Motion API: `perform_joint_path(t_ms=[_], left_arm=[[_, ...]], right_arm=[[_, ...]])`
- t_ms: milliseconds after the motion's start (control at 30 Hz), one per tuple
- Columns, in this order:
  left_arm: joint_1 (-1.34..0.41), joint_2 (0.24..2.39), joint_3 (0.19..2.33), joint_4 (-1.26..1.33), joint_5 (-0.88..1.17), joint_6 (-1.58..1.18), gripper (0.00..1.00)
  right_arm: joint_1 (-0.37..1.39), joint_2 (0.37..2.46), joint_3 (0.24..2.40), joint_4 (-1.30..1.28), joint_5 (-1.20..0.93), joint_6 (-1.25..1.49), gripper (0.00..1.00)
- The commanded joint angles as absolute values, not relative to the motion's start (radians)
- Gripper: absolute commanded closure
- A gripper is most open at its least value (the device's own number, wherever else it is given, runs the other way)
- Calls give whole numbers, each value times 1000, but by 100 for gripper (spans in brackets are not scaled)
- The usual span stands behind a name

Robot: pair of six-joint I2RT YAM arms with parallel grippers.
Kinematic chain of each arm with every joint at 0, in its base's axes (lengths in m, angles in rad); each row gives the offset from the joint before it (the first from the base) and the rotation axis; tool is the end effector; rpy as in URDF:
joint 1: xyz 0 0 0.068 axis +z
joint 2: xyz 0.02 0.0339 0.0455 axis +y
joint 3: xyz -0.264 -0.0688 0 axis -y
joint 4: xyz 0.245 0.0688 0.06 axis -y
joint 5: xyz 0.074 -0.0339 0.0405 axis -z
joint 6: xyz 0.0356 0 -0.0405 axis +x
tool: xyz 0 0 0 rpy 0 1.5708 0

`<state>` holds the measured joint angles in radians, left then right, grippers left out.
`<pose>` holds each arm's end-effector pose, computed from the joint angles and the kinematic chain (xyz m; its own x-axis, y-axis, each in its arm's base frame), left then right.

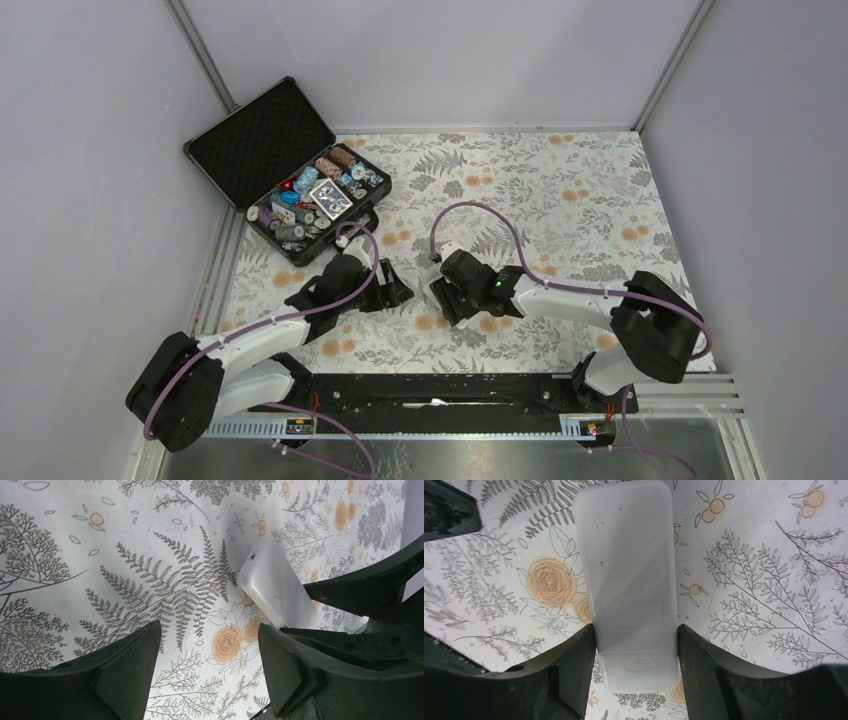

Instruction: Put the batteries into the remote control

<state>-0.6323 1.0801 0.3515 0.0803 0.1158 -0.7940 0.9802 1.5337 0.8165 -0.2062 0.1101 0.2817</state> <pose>0.1633 -0.1248 0.1620 -0.8131 -0.2825 -0.5090 0.1162 0.7780 -0.6174 0.1705 0.2472 0.1743 -0.6459 -0.4673 -0.6037 -0.6341 0.7687 0.0835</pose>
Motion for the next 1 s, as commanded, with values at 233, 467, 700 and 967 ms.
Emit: perform_joint_path(t_ms=[233,467,700,967], left_arm=[[-588,1046,281,430,342,-854,19],[-537,1132,179,853,530,-1005,15],[-531,1325,159,1312,664,-1192,13],[-529,1370,176,1446,709,-1246,12]], right_arm=[[877,1294,763,-205,-70,342,79],[754,1179,694,-114,-284,390,82],[726,1130,673,-13,-469,493,82],[697,1092,644,125,-578,620,82]])
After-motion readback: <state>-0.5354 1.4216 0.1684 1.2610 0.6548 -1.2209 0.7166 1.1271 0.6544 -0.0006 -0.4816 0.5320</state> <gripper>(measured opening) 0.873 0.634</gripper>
